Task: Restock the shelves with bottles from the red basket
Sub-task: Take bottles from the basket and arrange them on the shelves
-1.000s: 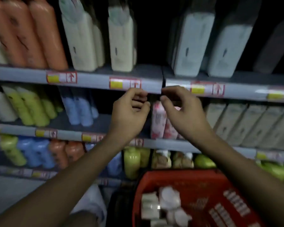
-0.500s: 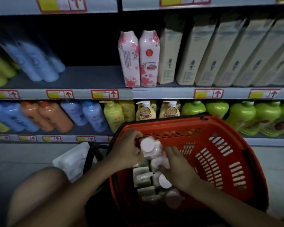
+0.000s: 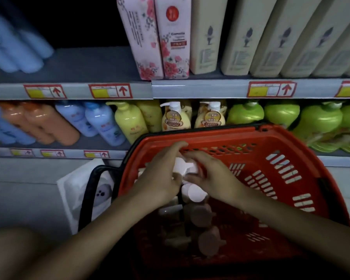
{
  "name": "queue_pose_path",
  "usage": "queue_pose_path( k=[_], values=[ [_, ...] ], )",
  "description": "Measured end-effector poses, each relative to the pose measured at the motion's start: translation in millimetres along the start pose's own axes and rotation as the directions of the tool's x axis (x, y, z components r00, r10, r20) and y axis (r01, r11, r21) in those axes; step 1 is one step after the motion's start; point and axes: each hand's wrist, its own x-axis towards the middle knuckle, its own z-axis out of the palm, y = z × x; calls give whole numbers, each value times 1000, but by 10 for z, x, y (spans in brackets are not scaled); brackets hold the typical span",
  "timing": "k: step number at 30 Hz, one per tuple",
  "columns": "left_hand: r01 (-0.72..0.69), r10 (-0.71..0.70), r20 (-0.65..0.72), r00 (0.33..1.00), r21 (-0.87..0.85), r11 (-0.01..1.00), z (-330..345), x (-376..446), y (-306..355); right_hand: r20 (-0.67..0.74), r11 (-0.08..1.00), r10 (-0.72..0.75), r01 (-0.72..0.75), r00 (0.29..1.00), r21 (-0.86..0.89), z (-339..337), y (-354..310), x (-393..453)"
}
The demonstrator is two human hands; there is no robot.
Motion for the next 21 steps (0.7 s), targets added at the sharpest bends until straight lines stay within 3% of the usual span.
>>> queue_pose_path(
  k=[3, 8, 10, 15, 19, 21],
  values=[
    [11, -23, -91, 996, -134, 991, 78, 37, 98, 66, 999, 30, -33, 997, 34, 2, 114, -2],
    [5, -70, -196, 978, -313, 950, 244, -10, 237, -10, 1000, -15, 15, 1000, -18, -51, 251, 20],
    [31, -111, -259, 960, -294, 955, 288, -53, 270, -50, 998, -47, 45, 998, -41, -99, 195, 7],
    [97, -157, -242, 958, -243, 965, 405, -262, 379, -270, 997, 79, -71, 960, 37, -486, -284, 52],
    [16, -79, -286, 955, -218, 976, 642, -295, 665, -501, 986, 158, -107, 851, 130, -756, -701, -37],
    [-9, -64, -392, 918, -182, 983, 740, -226, 827, -568, 978, 188, -102, 801, 181, -815, -868, -143]
  ],
)
